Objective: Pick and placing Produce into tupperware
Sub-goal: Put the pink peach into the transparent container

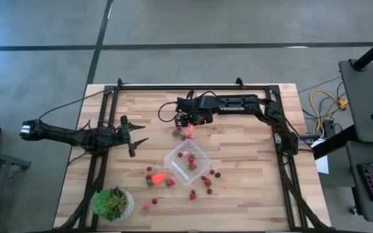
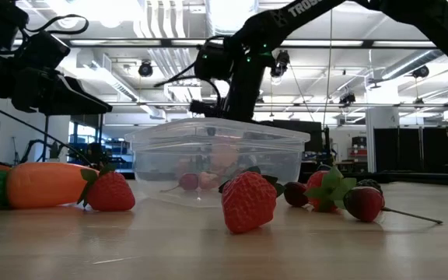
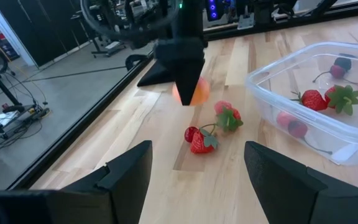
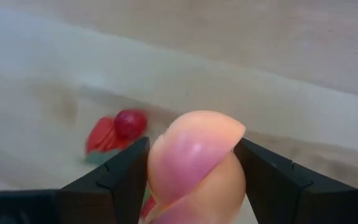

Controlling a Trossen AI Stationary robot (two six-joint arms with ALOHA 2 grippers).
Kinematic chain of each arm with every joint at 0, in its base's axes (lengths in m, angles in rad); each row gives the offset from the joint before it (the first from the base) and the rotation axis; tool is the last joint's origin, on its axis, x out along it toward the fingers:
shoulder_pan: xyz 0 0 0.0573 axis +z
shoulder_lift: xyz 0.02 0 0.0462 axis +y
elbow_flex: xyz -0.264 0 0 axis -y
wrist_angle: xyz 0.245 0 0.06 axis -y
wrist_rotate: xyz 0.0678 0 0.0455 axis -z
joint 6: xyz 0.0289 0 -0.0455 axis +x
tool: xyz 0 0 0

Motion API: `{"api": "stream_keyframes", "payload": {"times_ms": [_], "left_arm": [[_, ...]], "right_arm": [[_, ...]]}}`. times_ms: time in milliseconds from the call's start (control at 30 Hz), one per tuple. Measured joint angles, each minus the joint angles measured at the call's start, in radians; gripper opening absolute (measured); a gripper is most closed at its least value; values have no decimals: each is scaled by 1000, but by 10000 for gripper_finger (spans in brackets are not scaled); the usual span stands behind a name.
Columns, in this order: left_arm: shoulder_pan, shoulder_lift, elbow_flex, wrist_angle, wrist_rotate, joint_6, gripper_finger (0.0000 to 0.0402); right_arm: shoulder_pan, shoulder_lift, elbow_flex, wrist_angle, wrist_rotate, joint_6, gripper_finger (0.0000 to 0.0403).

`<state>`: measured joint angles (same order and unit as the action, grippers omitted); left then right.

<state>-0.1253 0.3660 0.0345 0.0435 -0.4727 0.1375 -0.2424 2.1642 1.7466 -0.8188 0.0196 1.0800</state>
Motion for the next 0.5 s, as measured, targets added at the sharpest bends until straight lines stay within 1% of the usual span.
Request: {"api": "stream_keyframes", "payload": {"times_ms": [233, 433, 500], "left_arm": [[0, 0, 0, 0, 0, 0, 242], [0, 0, 0, 1, 0, 0, 242], [0, 0, 0, 0, 0, 0, 242]], "right_arm": [[20, -94, 0, -10, -109, -47, 221], [87, -184, 0, -17, -264, -54, 221], [122, -196, 0, -22, -286, -52, 221]]}}
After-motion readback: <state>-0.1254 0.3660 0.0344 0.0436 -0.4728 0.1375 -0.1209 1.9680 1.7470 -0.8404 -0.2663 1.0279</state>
